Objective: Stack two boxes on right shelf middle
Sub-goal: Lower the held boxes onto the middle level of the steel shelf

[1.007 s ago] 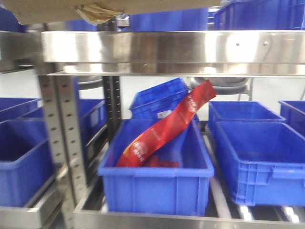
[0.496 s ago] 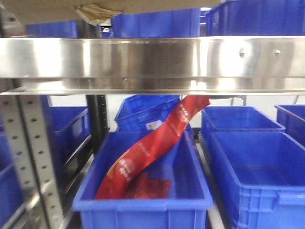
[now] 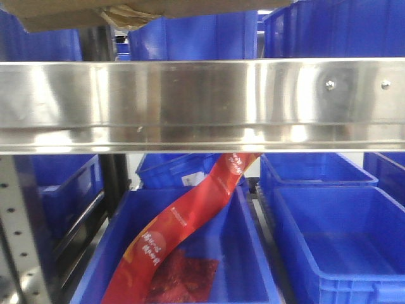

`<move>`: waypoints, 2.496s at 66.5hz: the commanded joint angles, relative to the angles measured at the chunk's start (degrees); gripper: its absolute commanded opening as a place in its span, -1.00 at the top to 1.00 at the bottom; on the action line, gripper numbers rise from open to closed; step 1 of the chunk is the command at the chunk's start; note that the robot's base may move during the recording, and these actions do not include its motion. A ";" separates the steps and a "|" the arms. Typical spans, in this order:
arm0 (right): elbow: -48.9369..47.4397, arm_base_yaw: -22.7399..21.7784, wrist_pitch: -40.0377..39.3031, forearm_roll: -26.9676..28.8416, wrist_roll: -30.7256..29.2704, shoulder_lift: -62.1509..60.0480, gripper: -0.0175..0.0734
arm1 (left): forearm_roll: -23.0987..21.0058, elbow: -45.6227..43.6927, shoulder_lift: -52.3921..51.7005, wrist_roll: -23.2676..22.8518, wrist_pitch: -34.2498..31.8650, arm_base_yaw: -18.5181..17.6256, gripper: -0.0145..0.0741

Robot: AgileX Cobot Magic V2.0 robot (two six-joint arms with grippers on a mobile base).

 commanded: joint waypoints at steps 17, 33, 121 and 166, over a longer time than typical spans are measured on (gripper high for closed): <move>-0.74 0.31 -8.47 0.02 0.61 -1.01 0.97 | -0.25 -0.47 -0.38 0.08 -1.30 0.00 0.92; -0.74 0.31 -8.47 0.02 0.61 -1.01 0.97 | -0.16 -0.47 -0.38 0.08 -1.30 0.00 0.92; -0.64 0.10 11.51 7.45 2.20 5.88 0.44 | -23.12 -0.52 5.50 13.81 -10.23 13.09 0.58; -5.32 0.10 15.39 7.35 -3.84 4.91 -0.22 | -23.66 -3.62 4.61 14.07 -11.52 13.09 0.00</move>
